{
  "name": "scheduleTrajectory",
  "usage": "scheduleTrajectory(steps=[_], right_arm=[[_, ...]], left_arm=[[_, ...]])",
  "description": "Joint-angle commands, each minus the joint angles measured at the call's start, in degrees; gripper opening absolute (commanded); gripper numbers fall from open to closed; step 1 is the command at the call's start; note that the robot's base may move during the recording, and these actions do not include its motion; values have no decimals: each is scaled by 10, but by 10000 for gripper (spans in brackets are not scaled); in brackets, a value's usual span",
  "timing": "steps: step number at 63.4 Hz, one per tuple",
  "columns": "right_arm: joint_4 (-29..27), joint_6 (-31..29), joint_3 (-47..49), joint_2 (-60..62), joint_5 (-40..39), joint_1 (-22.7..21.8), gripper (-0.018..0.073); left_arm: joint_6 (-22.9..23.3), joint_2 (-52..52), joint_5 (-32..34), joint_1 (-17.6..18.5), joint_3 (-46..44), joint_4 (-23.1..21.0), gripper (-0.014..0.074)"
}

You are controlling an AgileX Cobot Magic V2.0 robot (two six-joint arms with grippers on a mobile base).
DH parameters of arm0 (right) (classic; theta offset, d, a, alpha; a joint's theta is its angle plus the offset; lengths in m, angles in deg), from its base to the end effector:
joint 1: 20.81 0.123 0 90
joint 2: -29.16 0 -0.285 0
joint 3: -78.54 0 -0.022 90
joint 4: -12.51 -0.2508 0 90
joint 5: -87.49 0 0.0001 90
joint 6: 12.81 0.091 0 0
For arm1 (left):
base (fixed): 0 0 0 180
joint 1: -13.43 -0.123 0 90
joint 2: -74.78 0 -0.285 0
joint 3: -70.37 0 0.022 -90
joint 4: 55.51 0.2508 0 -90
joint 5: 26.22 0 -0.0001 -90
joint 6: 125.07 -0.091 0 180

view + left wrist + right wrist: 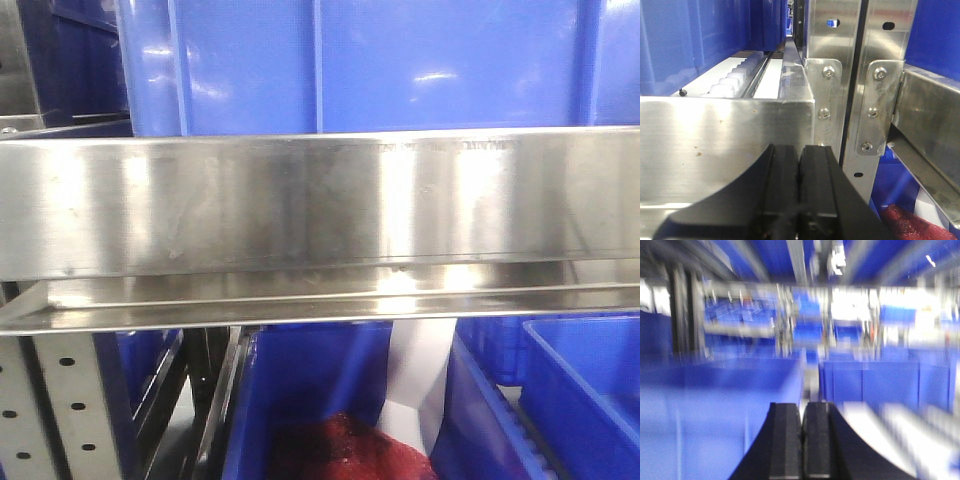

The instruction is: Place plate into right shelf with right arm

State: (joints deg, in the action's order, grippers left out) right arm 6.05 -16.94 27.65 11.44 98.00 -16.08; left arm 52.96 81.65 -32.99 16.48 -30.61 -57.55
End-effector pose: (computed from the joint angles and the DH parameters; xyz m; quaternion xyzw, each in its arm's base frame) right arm 0.0431 0.0054 0.3389 -0.0218 0.6361 0.0533 0.7695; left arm 0.0564 -0.0034 0.1927 0.0203 0.7230 -0.0202 0.6902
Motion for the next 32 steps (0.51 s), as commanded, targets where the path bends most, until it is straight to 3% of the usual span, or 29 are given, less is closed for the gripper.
scheduleTrajectory(steps=[1,8,23,32], right_arm=[[-7,14,-37,17,-58,-5,55],[-7,41,-101,41,-94,-5,55],[-6,41,-239,98,-230,-5,55],[-3,41,-275,113,-237,-4,55]], left_arm=[[2,-4,50,-1,6,-4,-47],[2,-4,50,-1,6,-4,-47],[2,-4,50,-1,6,-4,-47],[2,-4,50,-1,6,-4,-47]])
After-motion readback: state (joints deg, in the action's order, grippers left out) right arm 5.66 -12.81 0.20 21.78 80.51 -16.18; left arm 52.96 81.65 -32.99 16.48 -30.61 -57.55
